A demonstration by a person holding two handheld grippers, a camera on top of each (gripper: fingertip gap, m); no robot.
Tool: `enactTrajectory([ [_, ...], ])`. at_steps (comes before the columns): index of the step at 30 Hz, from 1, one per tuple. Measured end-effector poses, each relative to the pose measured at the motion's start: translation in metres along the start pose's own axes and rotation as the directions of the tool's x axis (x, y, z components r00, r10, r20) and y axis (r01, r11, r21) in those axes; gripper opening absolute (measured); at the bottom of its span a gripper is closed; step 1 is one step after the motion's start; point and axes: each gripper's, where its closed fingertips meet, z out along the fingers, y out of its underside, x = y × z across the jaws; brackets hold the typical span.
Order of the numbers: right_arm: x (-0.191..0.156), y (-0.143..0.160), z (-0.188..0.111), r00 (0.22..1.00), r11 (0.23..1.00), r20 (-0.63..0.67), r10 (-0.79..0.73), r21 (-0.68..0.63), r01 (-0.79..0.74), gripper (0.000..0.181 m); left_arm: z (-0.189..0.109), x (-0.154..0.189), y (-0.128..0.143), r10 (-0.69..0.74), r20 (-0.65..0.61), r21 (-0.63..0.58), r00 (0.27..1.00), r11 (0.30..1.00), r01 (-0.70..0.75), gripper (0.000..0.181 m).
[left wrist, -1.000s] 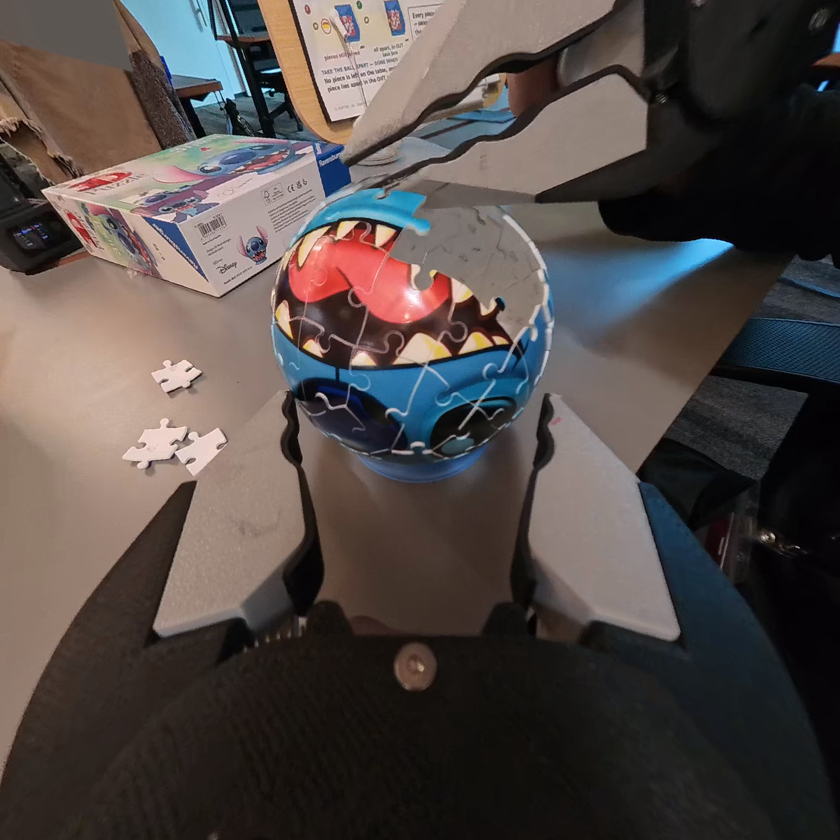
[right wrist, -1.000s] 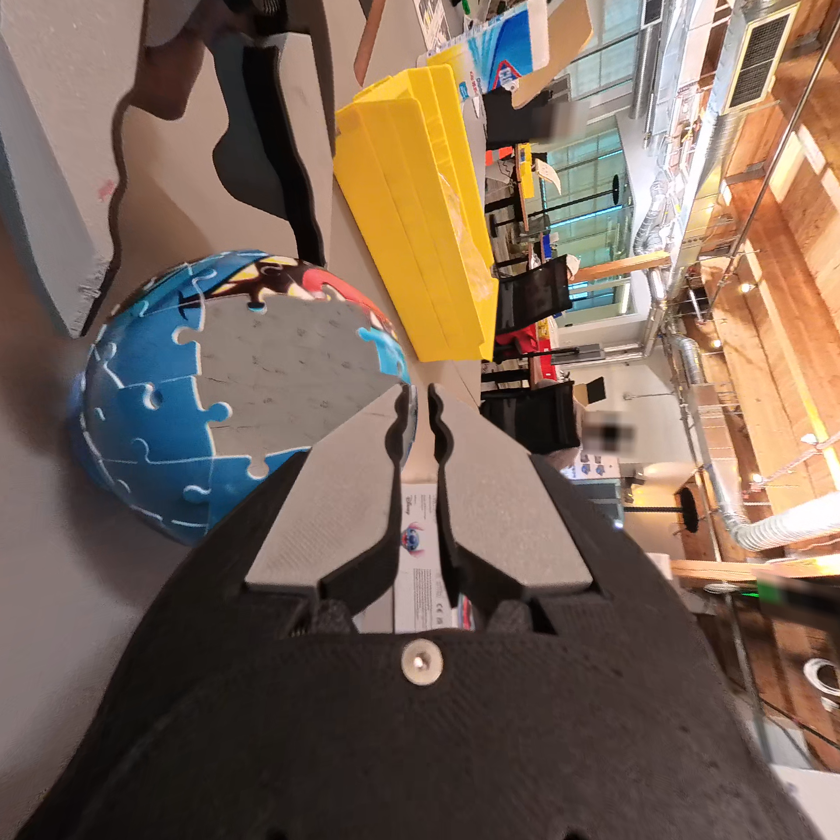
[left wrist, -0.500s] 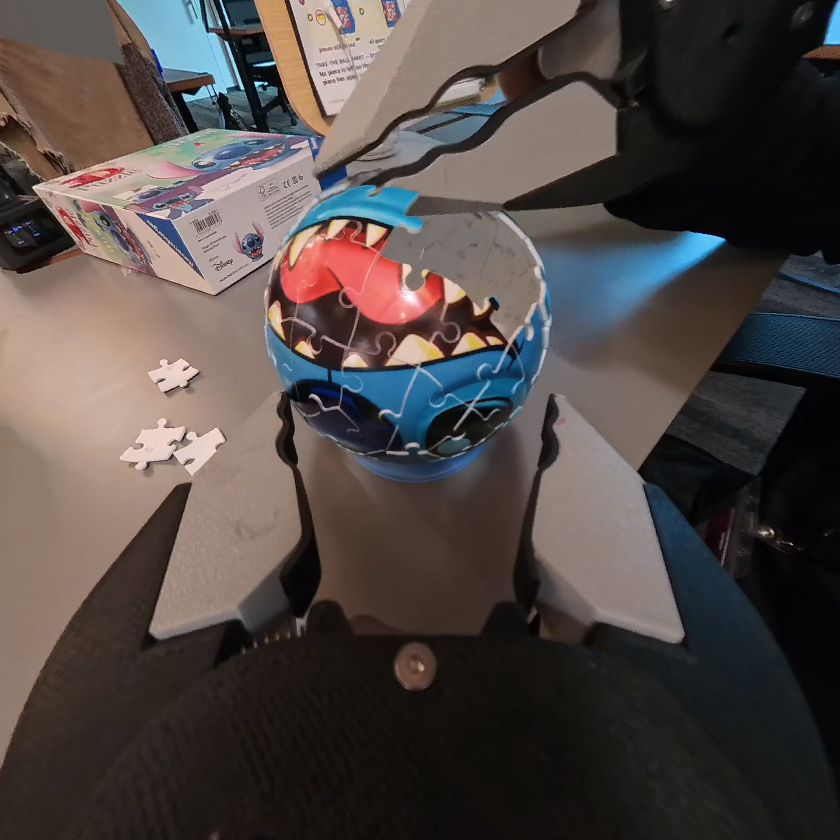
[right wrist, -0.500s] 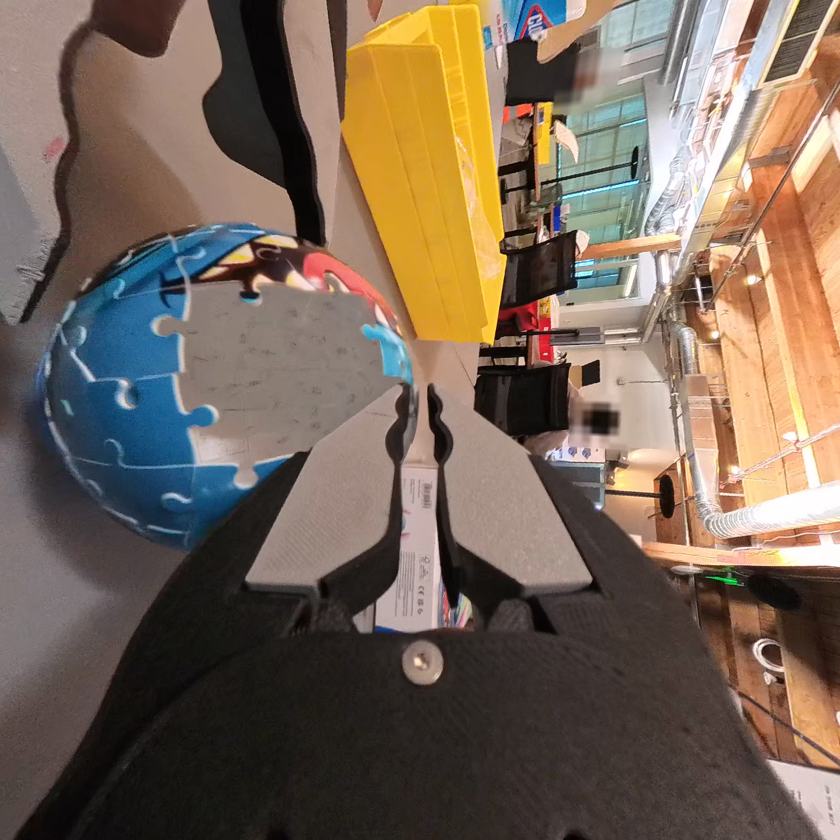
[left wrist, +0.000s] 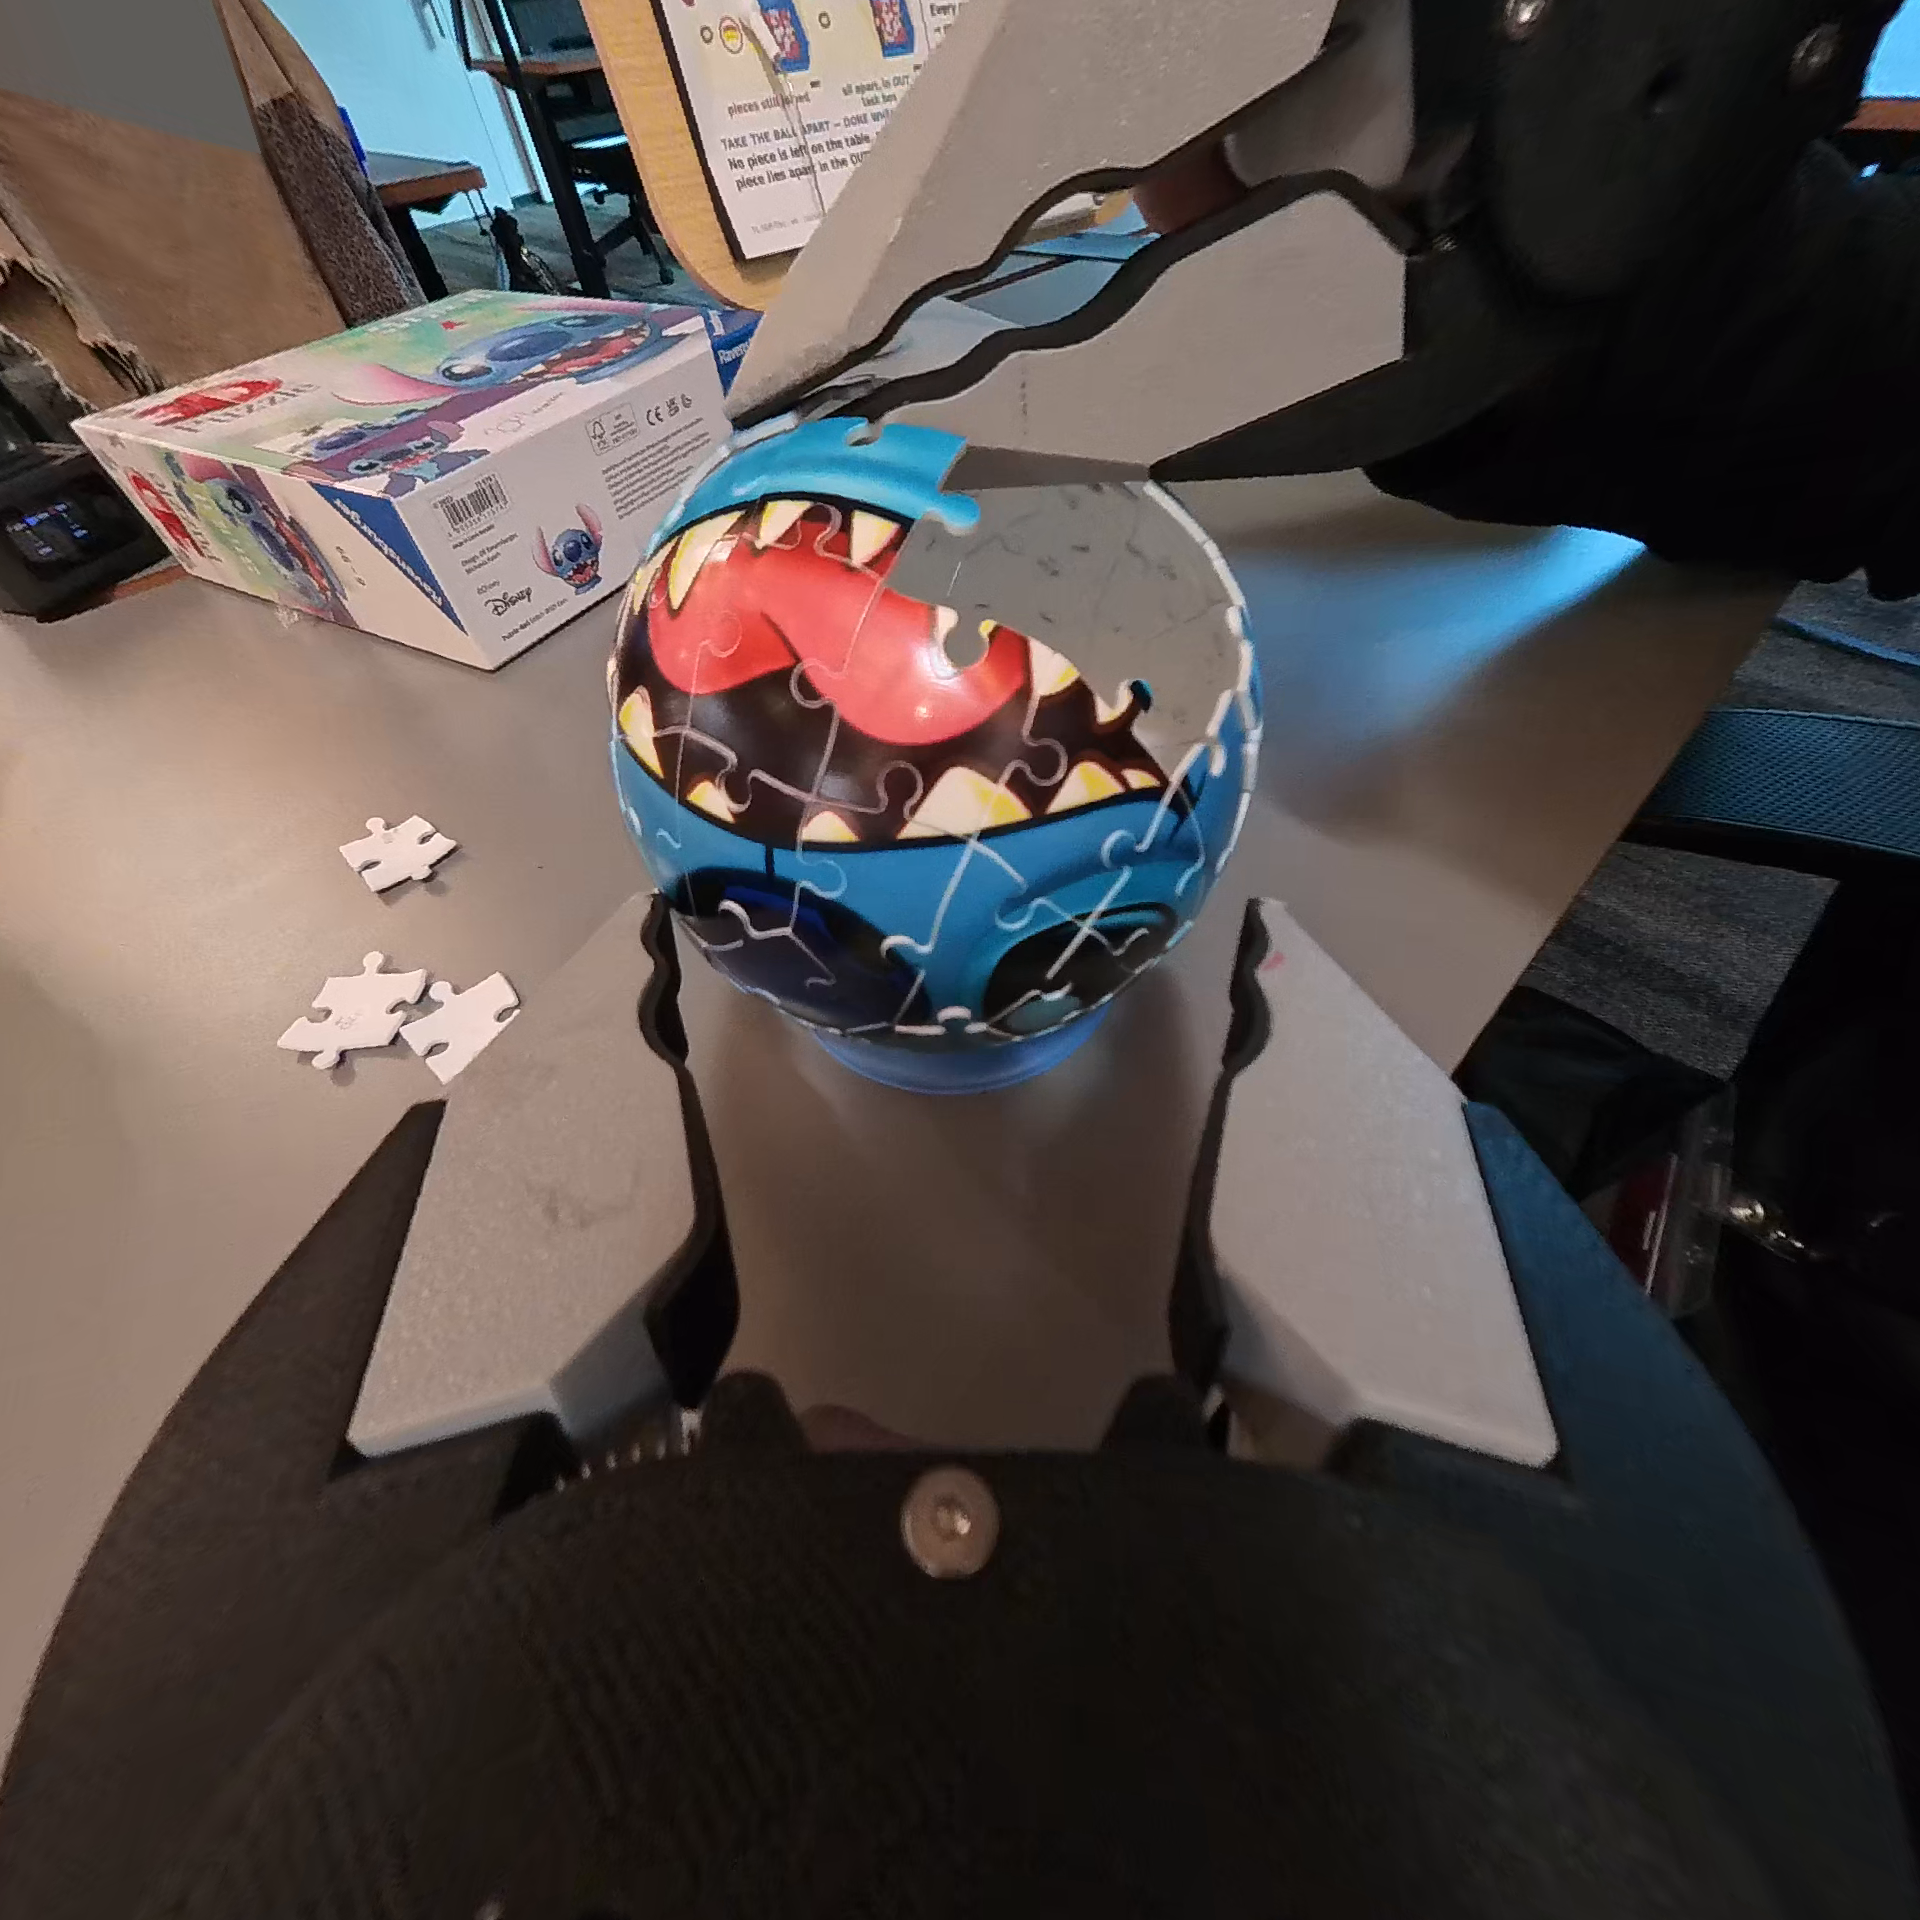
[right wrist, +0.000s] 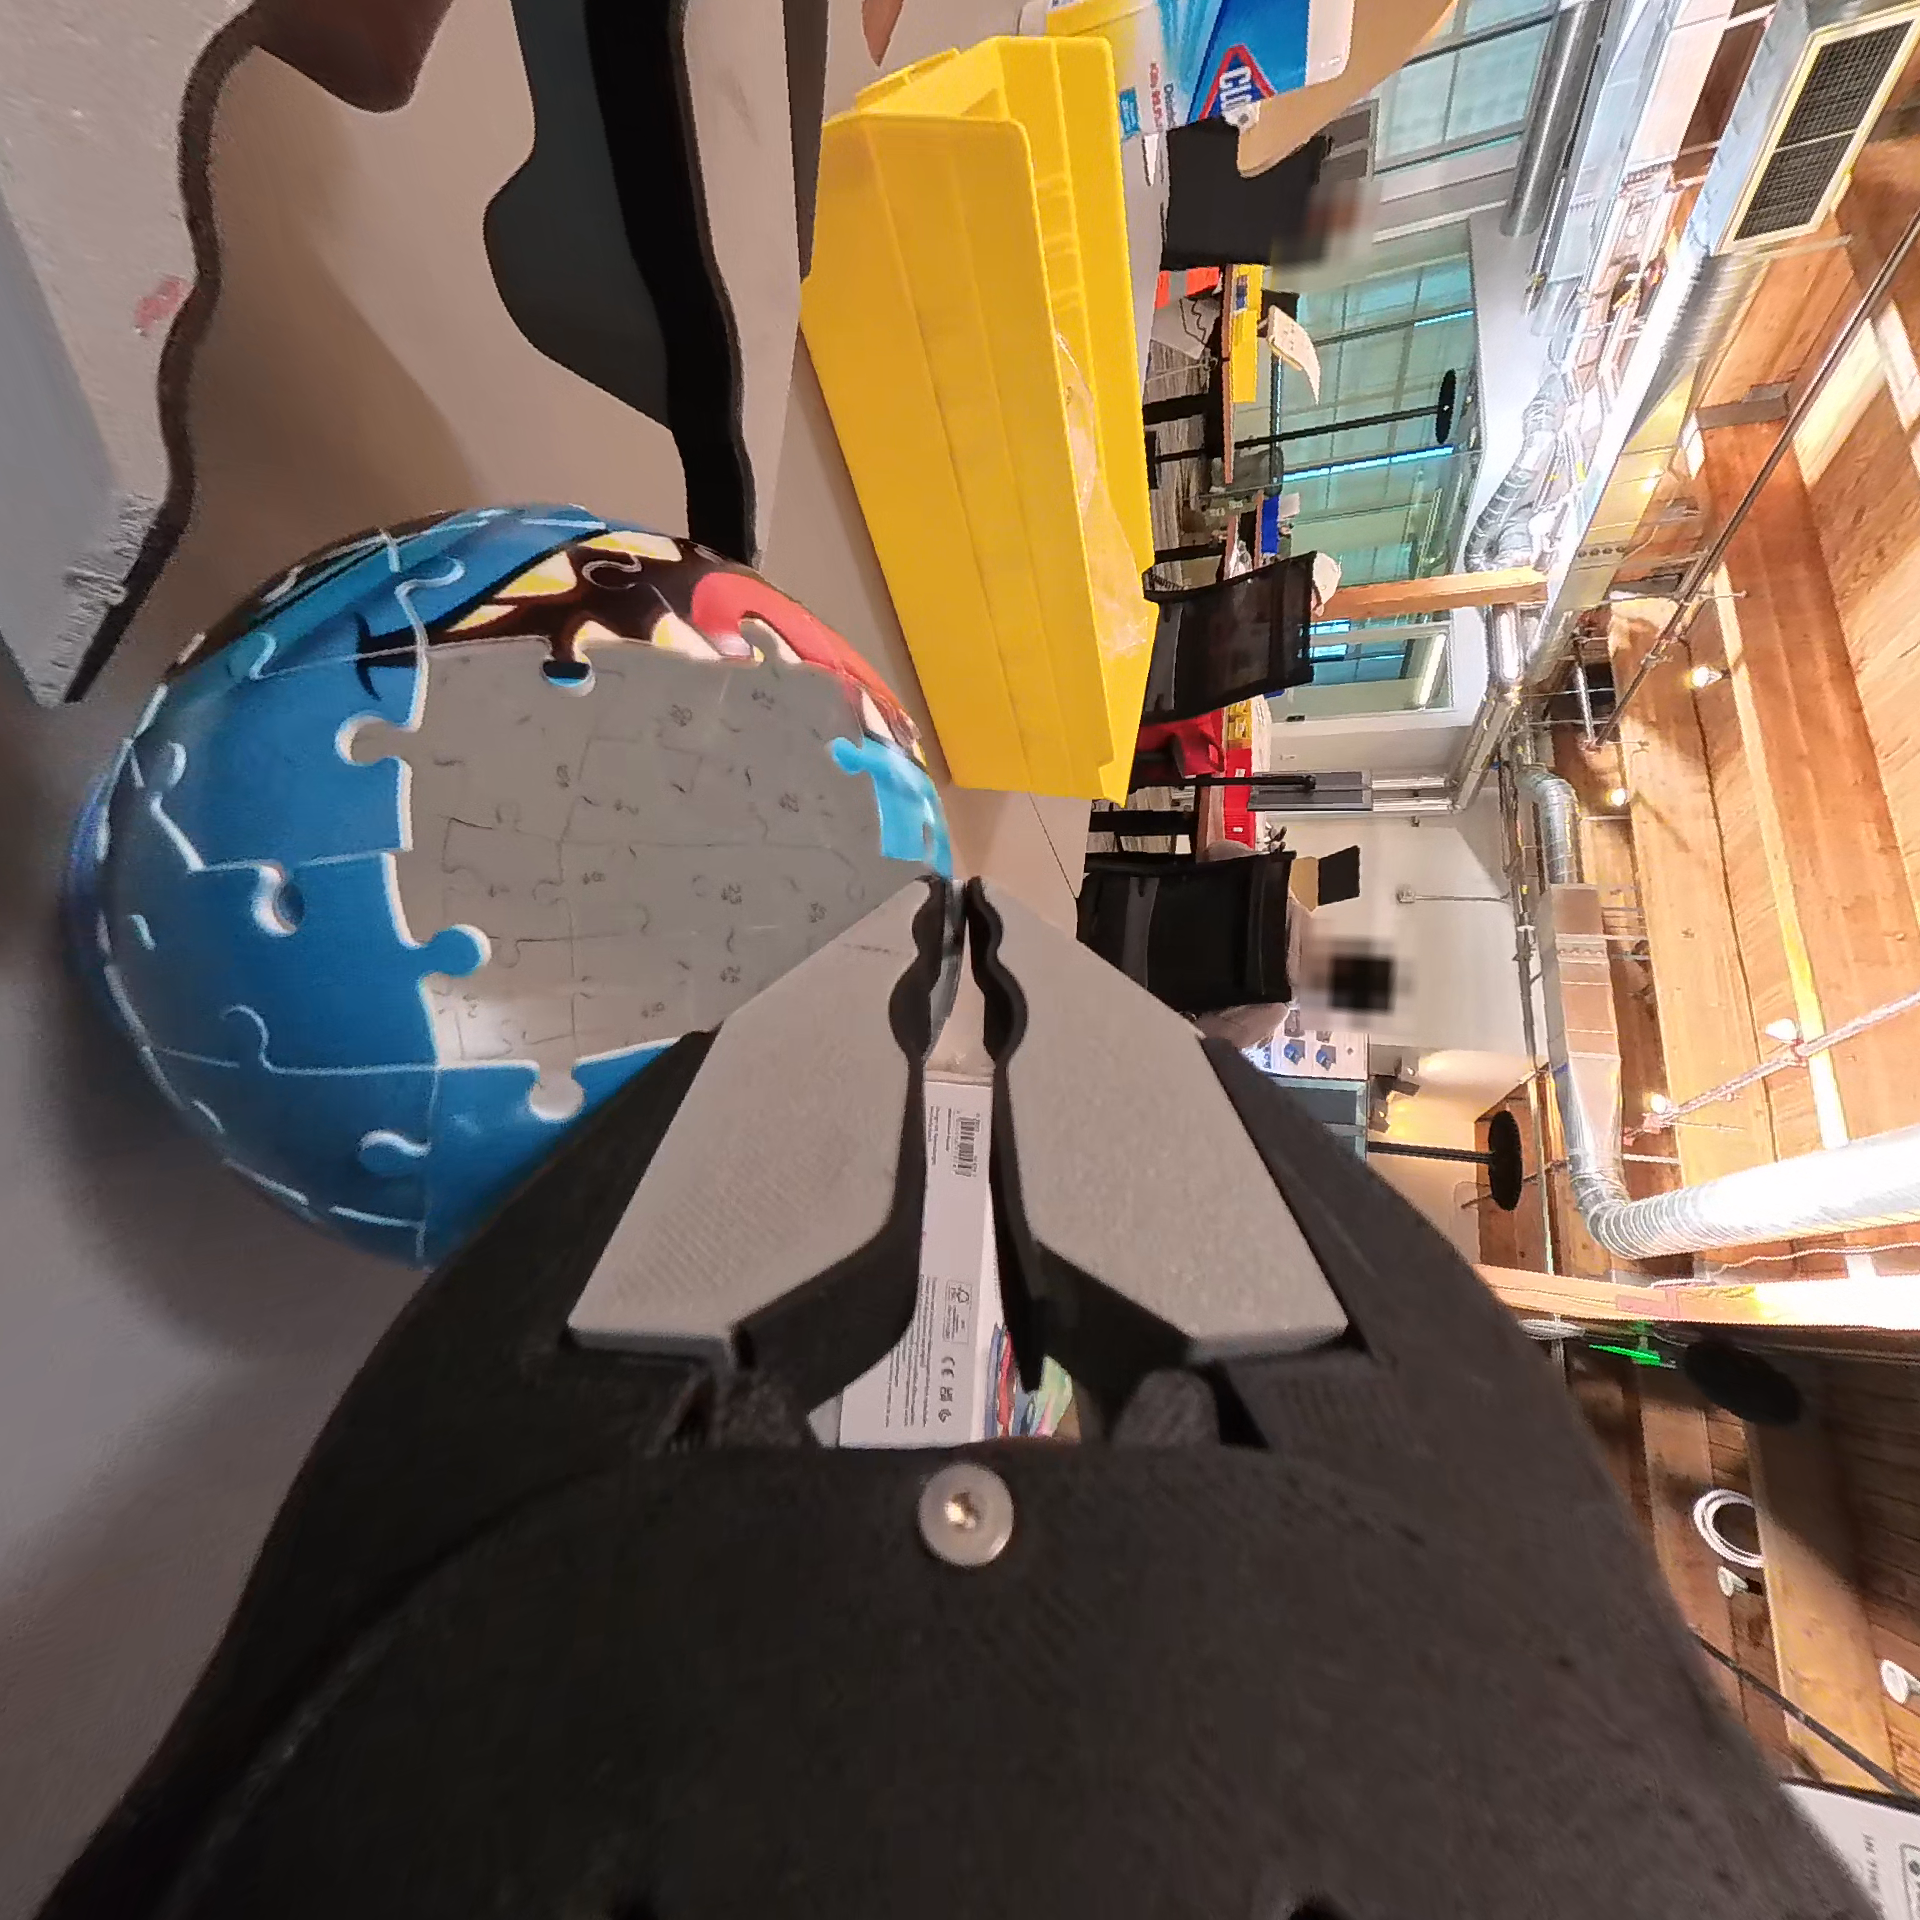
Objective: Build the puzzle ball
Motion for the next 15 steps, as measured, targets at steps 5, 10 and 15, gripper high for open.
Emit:
enactTrajectory([
  [5,0.0,0.0008,0.0015,1.0,1.0,0.003,0.013,-0.009,-0.013,0.002,0.0006,0.0001,0.0003,0.002,0.002,-0.003,1.0,1.0,-0.002,0.106],
  [10,0.0003,0.0014,0.0022,1.0,1.0,0.002,0.014,-0.01,-0.014,0.001,0.0013,0.0,0.0004,0.005,0.005,-0.008,1.0,1.0,-0.005,0.107],
  [15,0.0006,0.0015,0.0027,1.0,1.0,-0.003,0.012,-0.007,-0.012,0.001,0.0015,0.0002,0.0008,0.008,0.006,-0.011,1.0,1.0,-0.008,0.107],
])
